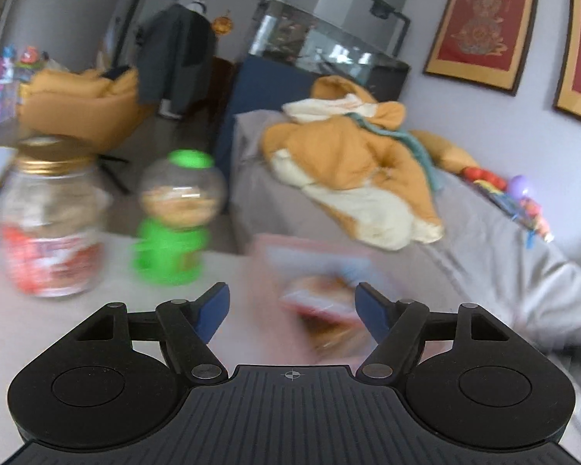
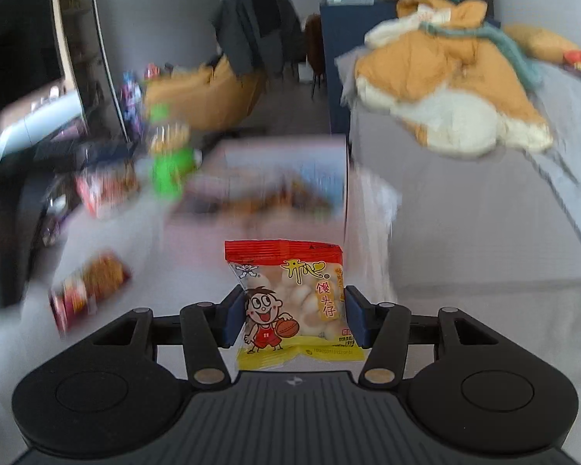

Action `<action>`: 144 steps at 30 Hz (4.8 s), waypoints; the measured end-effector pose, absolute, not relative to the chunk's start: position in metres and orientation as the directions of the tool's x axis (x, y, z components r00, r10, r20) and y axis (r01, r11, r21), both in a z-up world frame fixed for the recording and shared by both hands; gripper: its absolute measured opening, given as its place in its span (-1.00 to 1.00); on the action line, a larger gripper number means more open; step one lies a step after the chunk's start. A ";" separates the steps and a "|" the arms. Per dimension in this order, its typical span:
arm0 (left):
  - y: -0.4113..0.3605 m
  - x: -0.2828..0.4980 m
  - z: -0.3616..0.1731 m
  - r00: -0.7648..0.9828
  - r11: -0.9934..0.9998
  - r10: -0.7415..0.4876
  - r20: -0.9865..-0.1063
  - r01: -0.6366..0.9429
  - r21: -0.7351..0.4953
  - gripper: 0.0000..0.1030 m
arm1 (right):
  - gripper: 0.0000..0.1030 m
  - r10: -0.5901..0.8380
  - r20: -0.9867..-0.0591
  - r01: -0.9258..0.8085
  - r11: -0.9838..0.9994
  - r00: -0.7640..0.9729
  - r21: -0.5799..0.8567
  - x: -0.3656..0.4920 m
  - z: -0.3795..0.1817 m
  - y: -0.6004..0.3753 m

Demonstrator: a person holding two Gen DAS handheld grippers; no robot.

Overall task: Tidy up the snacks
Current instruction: 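Carry the rice cracker and milk candy bags over the pink box and open both tools, then grasp the red chip bag with the left tool while the right tool grasps the red spicy-strip bag, then drop the chip bag in the box with the left tool while the right tool carries the strip bag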

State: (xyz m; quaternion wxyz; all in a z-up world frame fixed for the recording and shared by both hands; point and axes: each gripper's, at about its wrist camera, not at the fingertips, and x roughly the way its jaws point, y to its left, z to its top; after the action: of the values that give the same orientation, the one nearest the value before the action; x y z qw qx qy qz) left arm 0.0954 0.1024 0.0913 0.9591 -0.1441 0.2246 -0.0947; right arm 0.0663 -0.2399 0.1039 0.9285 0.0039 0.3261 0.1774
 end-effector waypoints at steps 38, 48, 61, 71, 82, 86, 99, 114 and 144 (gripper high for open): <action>0.178 0.001 0.011 0.762 0.879 -0.193 -0.619 -0.146 -0.454 0.05 | 0.99 0.459 -0.782 -0.641 0.761 0.422 0.101 0.011 0.019 -0.075; 0.132 0.005 0.007 0.688 0.846 -0.388 -0.613 0.001 -0.533 -0.01 | 0.99 0.267 -0.752 -0.526 0.842 0.603 -0.123 0.032 0.014 -0.053; 0.128 0.031 0.013 0.766 0.918 -0.224 -0.603 -0.042 -0.394 -0.06 | 1.00 0.361 -0.769 -0.369 0.913 0.528 0.175 0.055 0.013 -0.131; 0.110 0.058 0.004 0.679 0.874 -0.378 -0.630 0.038 -0.484 -0.20 | 1.00 0.431 -0.740 -0.535 0.837 0.516 0.114 0.053 0.008 -0.062; 0.085 0.045 0.015 0.699 0.900 -0.360 -0.618 0.086 -0.428 -0.22 | 1.00 0.378 -0.747 -0.469 0.877 0.547 0.101 0.069 0.011 -0.076; 0.089 0.031 0.027 0.770 0.953 -0.221 -0.599 0.040 -0.301 -0.22 | 1.00 0.356 -0.754 -0.412 0.903 0.553 0.124 0.070 0.008 -0.077; 0.115 0.010 0.026 0.792 0.936 -0.209 -0.574 -0.008 -0.351 -0.22 | 0.88 0.268 -0.779 -0.392 0.919 0.567 0.031 0.075 0.004 -0.052; 0.068 -0.003 0.023 0.742 0.924 -0.314 -0.592 0.094 -0.371 -0.22 | 0.35 0.324 -0.686 -0.402 0.914 0.651 0.050 0.026 0.076 -0.161; 0.026 -0.014 -0.002 0.800 0.996 -0.089 -0.593 0.053 -0.078 -0.20 | 1.00 0.192 -0.729 -0.280 0.960 0.657 0.001 0.037 -0.009 -0.136</action>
State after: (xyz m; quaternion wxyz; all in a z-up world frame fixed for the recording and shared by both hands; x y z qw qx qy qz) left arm -0.0140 0.0261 -0.0017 0.9484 -0.0286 0.3136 -0.0373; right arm 0.0374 -0.1361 -0.0095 0.9085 -0.0556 0.3933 0.1299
